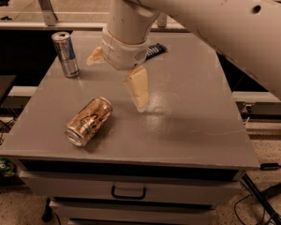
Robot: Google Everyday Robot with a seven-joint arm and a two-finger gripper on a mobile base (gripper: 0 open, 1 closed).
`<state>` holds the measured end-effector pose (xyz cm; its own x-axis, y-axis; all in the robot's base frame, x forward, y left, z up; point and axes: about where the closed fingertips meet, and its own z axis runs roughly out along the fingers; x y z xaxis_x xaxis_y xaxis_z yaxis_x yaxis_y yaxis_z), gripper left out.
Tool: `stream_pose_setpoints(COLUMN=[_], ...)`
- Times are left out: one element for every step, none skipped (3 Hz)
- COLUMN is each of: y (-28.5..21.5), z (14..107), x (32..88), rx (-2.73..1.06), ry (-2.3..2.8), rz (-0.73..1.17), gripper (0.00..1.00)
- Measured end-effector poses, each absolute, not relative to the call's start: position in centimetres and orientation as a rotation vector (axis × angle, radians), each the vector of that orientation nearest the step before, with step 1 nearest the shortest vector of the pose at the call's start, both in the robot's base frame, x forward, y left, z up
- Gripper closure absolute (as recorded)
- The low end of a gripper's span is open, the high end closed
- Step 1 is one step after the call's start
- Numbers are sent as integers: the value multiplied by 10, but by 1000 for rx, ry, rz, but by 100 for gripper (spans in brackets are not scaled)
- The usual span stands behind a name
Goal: Place orange can upright
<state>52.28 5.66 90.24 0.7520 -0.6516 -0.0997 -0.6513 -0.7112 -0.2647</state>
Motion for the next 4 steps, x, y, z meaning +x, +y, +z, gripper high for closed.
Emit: stream_pose_setpoints(y=[62,72,82,90], z=[890,874,864,858], x=[512,504,500,496], rx=[-2738,-2822,-2888,-2943], ry=[923,829,767,725], rz=[-59,-79,-80,-74], gripper=[0,0,0,0])
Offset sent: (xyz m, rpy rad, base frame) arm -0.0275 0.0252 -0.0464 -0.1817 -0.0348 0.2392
